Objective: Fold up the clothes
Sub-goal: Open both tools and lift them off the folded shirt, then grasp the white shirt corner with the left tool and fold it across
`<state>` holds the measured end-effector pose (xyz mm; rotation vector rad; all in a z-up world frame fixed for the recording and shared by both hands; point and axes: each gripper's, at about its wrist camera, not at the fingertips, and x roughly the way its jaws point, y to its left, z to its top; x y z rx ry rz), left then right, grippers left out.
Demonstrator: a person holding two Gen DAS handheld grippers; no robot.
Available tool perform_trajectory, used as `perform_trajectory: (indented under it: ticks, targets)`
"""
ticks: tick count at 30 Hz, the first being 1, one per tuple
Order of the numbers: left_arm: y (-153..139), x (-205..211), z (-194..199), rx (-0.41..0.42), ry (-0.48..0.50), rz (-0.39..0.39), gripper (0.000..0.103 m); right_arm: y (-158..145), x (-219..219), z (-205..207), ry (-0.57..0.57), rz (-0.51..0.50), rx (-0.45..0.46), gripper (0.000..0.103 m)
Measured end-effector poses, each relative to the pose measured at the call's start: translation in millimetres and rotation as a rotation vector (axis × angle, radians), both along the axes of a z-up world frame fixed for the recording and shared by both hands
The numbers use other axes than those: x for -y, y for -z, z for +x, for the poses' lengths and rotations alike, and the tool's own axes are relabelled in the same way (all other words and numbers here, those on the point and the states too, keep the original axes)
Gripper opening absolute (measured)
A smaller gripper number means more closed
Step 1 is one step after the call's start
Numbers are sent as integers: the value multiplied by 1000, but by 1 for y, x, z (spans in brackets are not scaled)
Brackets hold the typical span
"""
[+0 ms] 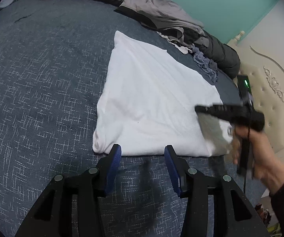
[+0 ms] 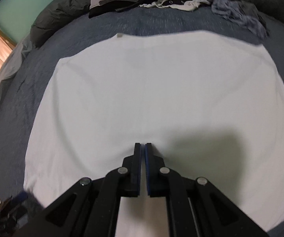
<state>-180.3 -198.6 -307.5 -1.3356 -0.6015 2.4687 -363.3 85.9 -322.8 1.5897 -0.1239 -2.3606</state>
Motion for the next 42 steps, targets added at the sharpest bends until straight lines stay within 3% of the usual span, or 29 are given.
perform_trajectory:
  ticks: [18,25,32,42]
  targets:
    - [8,5,-6,21,-12,-3,50,1,8,-81,-15,55,24,5]
    - [-3,0,-1,-8,-4,-3,51,3,-5,7,-71,54,58,5]
    - [-3,4,2,-14,-37,26,54,8,-33,87,-48,-23,115,5]
    - [8,14,3,33,-79,59,58,-8,-81,150,-41,-159,102,5]
